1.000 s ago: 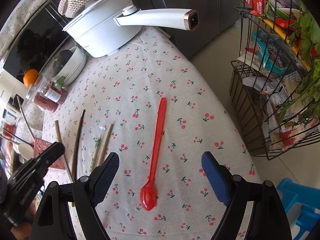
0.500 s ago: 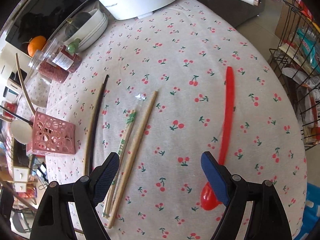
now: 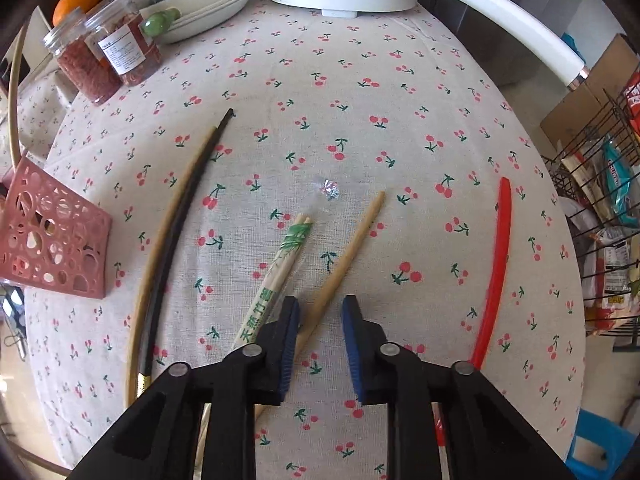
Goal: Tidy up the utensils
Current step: 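Carry the wooden chopsticks to the pink basket with the left gripper while the right grasps a wooden chopstick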
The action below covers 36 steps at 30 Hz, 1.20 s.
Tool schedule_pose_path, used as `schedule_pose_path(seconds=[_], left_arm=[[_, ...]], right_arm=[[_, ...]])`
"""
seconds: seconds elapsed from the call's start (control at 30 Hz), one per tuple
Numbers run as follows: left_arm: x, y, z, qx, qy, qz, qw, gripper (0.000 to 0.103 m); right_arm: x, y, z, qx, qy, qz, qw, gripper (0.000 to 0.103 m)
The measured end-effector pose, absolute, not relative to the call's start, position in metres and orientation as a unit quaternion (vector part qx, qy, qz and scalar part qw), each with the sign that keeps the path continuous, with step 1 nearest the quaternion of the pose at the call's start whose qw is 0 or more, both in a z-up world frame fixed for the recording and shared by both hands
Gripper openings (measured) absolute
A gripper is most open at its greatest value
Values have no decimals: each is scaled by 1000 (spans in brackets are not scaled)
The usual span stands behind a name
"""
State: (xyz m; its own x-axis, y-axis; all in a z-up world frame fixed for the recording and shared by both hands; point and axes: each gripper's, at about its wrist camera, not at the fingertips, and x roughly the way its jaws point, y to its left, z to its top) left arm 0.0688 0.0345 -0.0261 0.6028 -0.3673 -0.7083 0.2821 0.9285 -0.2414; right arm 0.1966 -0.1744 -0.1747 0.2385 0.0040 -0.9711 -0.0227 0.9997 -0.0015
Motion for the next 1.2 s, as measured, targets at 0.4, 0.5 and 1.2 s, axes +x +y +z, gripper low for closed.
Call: schedule_pose_path(seconds=[0.4, 0.5, 1.2], left_arm=[[46, 61, 25, -58, 316, -169, 932, 8], [40, 68, 43, -65, 281, -162, 944, 8], [97, 71, 22, -48, 253, -70, 964, 8]], right_arm=[[165, -204, -118, 117, 538, 92, 830, 7], [150, -206, -91, 138, 505, 107, 845, 7], [117, -200, -8, 145, 380, 147, 902, 7]])
